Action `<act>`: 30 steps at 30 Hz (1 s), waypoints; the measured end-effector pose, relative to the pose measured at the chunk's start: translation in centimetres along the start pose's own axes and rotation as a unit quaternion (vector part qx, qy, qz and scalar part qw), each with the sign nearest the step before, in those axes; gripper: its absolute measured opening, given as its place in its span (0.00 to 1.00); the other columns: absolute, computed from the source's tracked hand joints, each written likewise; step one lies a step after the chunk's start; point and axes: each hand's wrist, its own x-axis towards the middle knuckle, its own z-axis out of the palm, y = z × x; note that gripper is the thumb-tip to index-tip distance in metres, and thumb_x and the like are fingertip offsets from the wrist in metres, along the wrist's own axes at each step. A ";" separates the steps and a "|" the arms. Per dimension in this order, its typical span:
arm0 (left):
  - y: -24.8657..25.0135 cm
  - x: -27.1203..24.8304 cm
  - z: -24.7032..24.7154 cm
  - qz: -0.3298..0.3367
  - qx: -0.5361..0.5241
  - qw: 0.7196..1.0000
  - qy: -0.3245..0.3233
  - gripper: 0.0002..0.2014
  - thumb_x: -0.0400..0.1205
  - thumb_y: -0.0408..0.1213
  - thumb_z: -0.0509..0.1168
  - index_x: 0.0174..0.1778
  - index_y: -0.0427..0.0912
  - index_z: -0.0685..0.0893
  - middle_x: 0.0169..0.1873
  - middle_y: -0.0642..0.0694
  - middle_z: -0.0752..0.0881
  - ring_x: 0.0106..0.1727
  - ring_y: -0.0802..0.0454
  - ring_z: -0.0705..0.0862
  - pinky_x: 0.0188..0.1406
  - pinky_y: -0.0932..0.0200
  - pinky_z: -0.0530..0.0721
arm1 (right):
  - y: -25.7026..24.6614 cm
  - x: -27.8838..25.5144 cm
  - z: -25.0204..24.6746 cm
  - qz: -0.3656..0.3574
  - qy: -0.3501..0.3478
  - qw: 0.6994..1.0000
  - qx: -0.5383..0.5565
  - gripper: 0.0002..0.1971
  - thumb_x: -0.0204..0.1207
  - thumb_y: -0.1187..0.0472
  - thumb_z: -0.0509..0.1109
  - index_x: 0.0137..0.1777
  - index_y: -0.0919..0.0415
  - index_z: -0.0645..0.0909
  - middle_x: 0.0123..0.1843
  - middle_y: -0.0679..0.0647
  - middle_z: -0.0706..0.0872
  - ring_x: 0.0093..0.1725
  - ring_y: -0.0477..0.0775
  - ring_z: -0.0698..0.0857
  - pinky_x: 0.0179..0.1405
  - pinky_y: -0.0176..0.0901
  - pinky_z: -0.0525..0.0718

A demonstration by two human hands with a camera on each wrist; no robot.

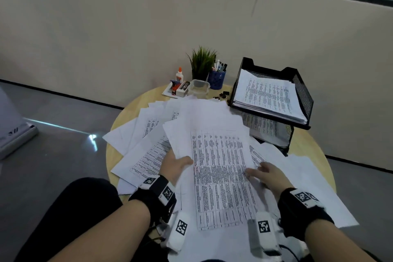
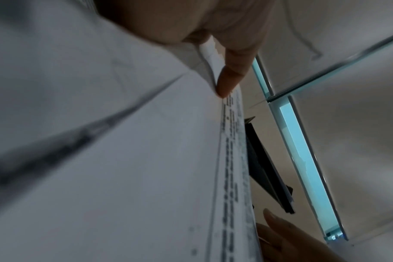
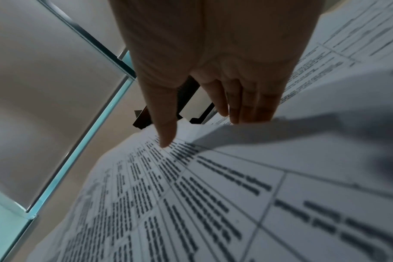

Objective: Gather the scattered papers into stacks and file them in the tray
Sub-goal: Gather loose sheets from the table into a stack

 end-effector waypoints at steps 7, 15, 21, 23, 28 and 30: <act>0.8 0.3 -0.3 -0.010 -0.051 0.997 -0.063 0.19 0.75 0.18 0.64 0.51 0.49 0.77 0.53 0.44 0.85 0.54 0.51 0.82 0.56 0.58 0.80 | -0.8 0.0 0.9 0.013 -0.094 0.991 0.094 0.19 0.65 0.60 0.81 0.55 0.66 0.85 0.50 0.60 0.92 0.51 0.60 0.89 0.65 0.56 0.81; 0.7 1.1 -1.7 -0.024 -0.058 0.995 -0.072 0.27 0.62 0.29 0.70 0.60 0.41 0.78 0.55 0.39 0.86 0.57 0.43 0.83 0.49 0.56 0.80 | -0.7 1.2 0.5 -0.008 -0.091 0.992 0.083 0.54 0.42 0.33 0.84 0.70 0.58 0.76 0.63 0.55 0.87 0.61 0.58 0.86 0.64 0.56 0.80; -0.2 1.2 -2.2 -0.013 0.040 0.999 -0.003 0.19 0.75 0.18 0.65 0.59 0.38 0.78 0.53 0.38 0.86 0.55 0.42 0.83 0.44 0.63 0.78 | -0.8 0.3 0.1 0.012 -0.154 0.980 0.128 0.31 0.53 0.67 0.81 0.60 0.74 0.82 0.50 0.67 0.90 0.48 0.65 0.89 0.52 0.54 0.86; -0.4 1.3 -2.0 -0.020 0.038 0.999 -0.005 0.18 0.75 0.18 0.65 0.58 0.39 0.80 0.55 0.37 0.86 0.58 0.40 0.83 0.48 0.59 0.79 | -0.7 0.2 0.4 0.026 -0.157 0.975 0.154 0.30 0.55 0.68 0.79 0.61 0.71 0.81 0.53 0.68 0.89 0.52 0.70 0.88 0.54 0.60 0.86; 0.6 0.7 -1.6 -0.010 -0.023 0.998 -0.062 0.19 0.64 0.28 0.70 0.53 0.35 0.84 0.54 0.35 0.86 0.55 0.43 0.83 0.51 0.56 0.82 | -1.7 -0.2 1.2 0.013 -0.136 0.976 0.172 0.30 0.60 0.70 0.81 0.64 0.67 0.79 0.53 0.62 0.91 0.54 0.62 0.89 0.61 0.56 0.84; 0.4 0.9 -1.9 -0.009 -0.024 0.997 -0.071 0.32 0.54 0.36 0.70 0.55 0.26 0.83 0.56 0.29 0.85 0.56 0.41 0.82 0.61 0.46 0.79 | -2.1 -0.5 1.3 0.031 -0.140 0.977 0.157 0.20 0.68 0.70 0.78 0.60 0.66 0.81 0.50 0.60 0.91 0.50 0.57 0.88 0.49 0.48 0.88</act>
